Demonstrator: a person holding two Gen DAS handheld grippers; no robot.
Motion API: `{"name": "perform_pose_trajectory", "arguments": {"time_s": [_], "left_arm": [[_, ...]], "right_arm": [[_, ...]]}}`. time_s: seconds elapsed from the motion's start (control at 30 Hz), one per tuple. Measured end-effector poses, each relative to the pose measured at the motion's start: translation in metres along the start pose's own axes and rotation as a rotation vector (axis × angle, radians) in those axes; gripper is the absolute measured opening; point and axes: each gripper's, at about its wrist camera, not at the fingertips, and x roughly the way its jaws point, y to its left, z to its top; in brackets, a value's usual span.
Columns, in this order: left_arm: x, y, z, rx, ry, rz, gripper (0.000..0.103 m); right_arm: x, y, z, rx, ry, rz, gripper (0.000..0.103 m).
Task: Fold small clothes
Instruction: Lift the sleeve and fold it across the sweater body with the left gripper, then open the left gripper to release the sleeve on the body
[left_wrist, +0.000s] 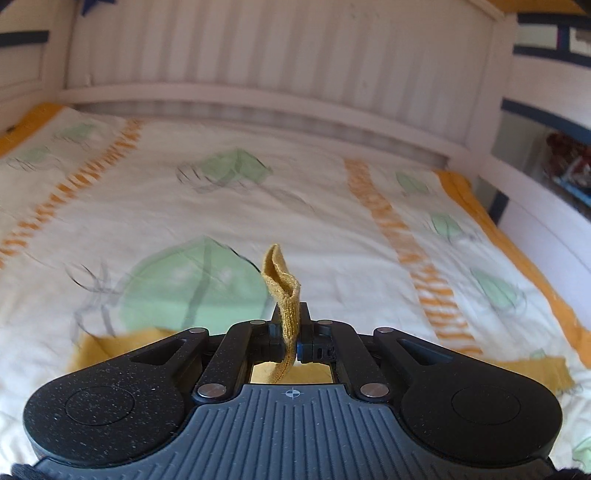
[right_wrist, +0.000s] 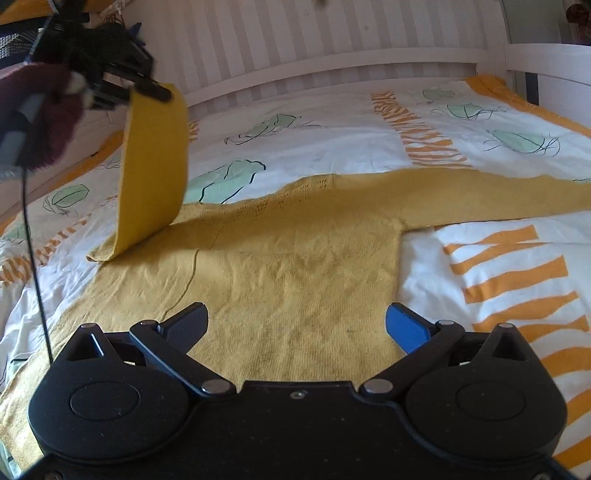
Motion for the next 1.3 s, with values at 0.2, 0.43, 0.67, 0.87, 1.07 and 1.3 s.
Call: {"name": "perform_pose_trajectory", "arguments": {"time_s": [0.2,0.43,0.67,0.87,1.07,1.3], "left_arm": [[0.02,-0.039,-0.03,0.037,0.067,-0.039,0.016],[-0.007,-0.047,-0.049,0.161,0.034,-0.107,0.044],[-0.04,0.012,-0.091,0.203,0.06,0.037,0.046],[-0.048,0.076,-0.13,0.167,0.117,0.193,0.046],[-0.046,0.114,-0.152,0.089,0.13,0.249,0.046],[-0.044,0.126,-0.187,0.065,0.053,0.269,0.058]], "right_arm": [[0.003,-0.006,-0.002,0.02,0.006,-0.007,0.102],[0.009,-0.006,-0.008,0.008,0.013,-0.016,0.102],[0.011,-0.008,-0.011,0.029,0.006,0.012,0.102],[0.008,-0.004,-0.004,0.041,0.011,0.04,0.102],[0.018,0.005,0.02,0.042,0.051,0.087,0.088],[0.054,0.007,0.046,0.072,0.098,0.1,0.07]]}}
